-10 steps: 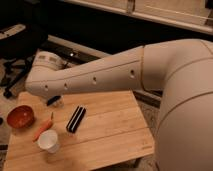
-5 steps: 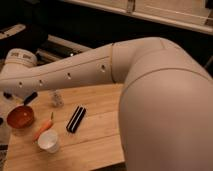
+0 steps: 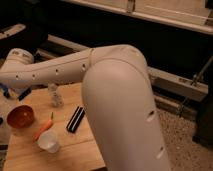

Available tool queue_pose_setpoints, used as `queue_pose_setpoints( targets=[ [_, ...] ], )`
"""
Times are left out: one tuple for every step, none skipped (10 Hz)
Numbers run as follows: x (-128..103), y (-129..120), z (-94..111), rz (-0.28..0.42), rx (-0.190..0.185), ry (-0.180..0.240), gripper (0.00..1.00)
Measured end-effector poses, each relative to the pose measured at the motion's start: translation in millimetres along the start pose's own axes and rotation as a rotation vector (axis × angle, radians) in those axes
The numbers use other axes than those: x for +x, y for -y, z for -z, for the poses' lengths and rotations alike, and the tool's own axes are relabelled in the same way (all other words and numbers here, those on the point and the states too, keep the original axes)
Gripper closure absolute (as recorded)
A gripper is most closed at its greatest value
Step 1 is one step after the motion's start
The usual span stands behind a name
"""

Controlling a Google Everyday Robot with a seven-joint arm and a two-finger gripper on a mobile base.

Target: Place the white sponge in the ceramic bowl

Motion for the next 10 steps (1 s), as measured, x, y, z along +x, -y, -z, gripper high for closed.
queue_pose_setpoints(
  targets=[
    [4,-4,-19,0.008,-0.018,-0.019,1.00],
    [5,-9,-35,0.016,-0.036,-0.033,1.00],
    [7,-17,-52,0.026,-0.056,-0.051,1.00],
    [9,-18,-61,0.029,-0.064,-0.060,1.00],
    [14,-16,-71,0.030,-0.071,-0.075,1.00],
    [18,-15,-79,0.029,-0.078,-0.087,1.00],
    [22,-15,-86,0.029,-0.087,-0.100,1.00],
    [31,-17,-95,0.030,-0.098,-0.120,1.00],
    [38,-18,-103,0.033,-0.106,-0.138,1.00],
    [43,-20,-109,0.035,-0.113,-0.151,1.00]
  ],
)
